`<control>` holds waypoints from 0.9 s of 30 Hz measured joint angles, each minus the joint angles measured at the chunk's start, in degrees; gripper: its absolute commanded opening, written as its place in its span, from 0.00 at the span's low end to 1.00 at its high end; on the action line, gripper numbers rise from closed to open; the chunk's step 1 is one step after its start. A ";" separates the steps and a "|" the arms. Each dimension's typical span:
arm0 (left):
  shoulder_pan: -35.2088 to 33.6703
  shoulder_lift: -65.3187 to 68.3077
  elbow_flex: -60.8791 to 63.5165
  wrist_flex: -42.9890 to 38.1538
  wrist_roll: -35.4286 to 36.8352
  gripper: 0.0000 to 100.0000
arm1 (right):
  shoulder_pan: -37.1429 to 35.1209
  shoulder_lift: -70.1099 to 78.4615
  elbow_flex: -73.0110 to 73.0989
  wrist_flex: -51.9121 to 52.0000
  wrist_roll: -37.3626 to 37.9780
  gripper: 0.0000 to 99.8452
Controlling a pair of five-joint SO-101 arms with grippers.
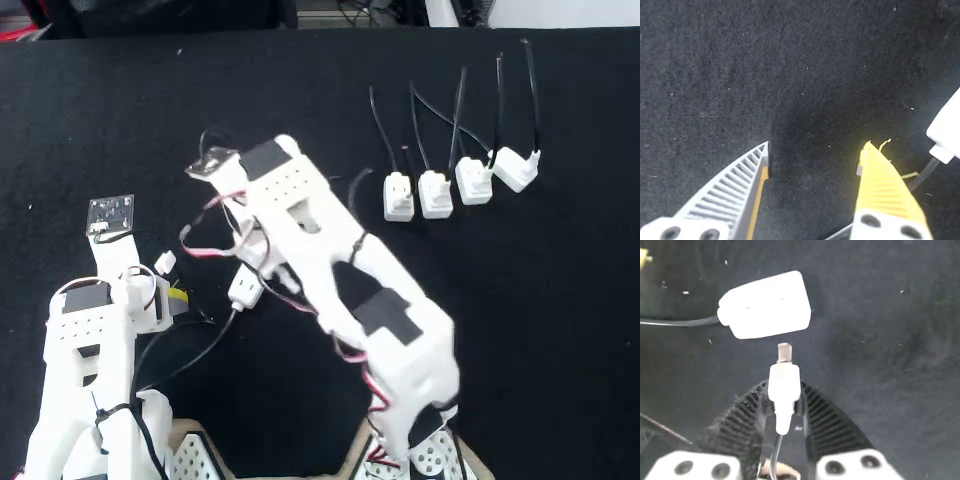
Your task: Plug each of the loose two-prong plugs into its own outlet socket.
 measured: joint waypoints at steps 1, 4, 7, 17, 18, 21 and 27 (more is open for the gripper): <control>0.00 0.00 0.00 0.00 0.00 0.29 | 0.97 -1.76 4.13 -3.52 0.62 0.01; 0.00 0.00 0.00 0.00 0.00 0.29 | 5.45 -5.45 16.79 -16.88 1.32 0.07; 0.00 0.00 0.00 0.00 0.00 0.29 | 8.53 -7.38 25.58 -26.73 1.58 0.16; 0.00 0.00 0.00 0.00 0.00 0.29 | 11.25 -14.95 34.55 -29.01 1.58 0.13; 0.00 0.00 0.00 0.00 0.00 0.29 | 11.60 -15.30 36.48 -31.12 1.58 0.13; 0.00 0.00 0.00 0.00 0.00 0.29 | 11.69 -15.30 41.23 -37.19 1.85 0.13; 0.00 0.00 0.00 0.00 0.00 0.29 | 11.34 -16.26 42.81 -43.25 1.93 0.02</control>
